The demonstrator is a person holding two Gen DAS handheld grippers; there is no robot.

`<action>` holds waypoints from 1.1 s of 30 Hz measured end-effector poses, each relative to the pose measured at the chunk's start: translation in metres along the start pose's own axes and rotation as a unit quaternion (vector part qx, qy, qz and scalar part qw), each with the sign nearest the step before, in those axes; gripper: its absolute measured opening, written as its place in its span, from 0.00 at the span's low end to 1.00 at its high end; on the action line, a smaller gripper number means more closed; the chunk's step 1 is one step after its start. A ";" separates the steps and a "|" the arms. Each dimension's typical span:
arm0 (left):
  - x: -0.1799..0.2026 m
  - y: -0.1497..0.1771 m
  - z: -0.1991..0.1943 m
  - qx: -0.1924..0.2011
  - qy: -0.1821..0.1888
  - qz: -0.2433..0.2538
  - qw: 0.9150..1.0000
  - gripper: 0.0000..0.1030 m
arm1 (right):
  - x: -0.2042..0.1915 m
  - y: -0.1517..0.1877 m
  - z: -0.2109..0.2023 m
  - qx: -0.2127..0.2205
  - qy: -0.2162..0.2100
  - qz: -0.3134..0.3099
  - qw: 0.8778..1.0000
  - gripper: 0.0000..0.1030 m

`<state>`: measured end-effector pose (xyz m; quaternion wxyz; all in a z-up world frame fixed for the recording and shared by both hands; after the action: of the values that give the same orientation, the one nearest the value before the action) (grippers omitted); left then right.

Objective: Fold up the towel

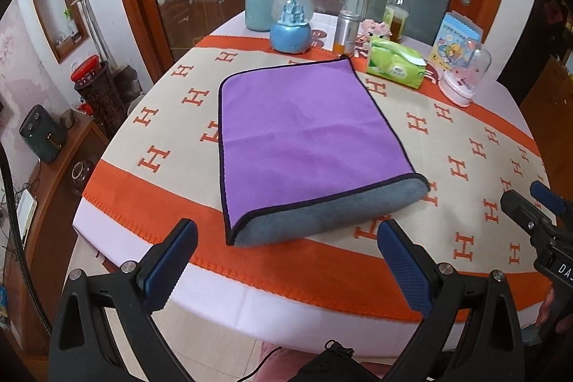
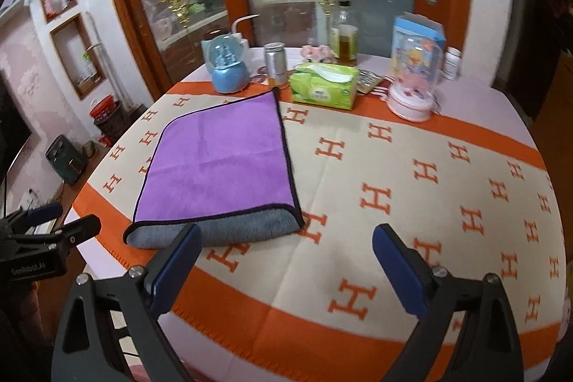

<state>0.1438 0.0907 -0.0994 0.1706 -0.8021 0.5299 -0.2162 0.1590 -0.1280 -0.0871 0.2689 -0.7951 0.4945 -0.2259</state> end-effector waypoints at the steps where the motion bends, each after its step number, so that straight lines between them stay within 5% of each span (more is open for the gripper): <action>1: -0.003 -0.002 0.004 -0.003 0.001 -0.001 1.000 0.97 | 0.000 -0.002 0.005 0.000 -0.005 -0.004 1.000 0.93; 17: -0.038 -0.026 0.083 -0.048 0.011 -0.006 0.999 0.97 | -0.009 -0.013 0.088 -0.020 -0.051 -0.096 0.994 0.92; 33: -0.064 -0.017 0.148 -0.130 -0.003 -0.035 0.991 0.94 | -0.010 0.004 0.152 -0.095 -0.082 -0.107 0.986 0.73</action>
<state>0.2128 0.1632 -0.2271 0.0590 -0.8362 0.5244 -0.1491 0.2470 -0.0896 -0.2048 0.2063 -0.8812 0.4017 -0.1396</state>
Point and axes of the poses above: each gripper's, at about its wrist camera, not at the fingertips, and z roughly the way its jaws point, x to its right, y to its underside, the point moved 2 cm from there along z, roughly the way its jaws point, and after that the axes turned 14 degrees about -z, right-handed, at the moved point
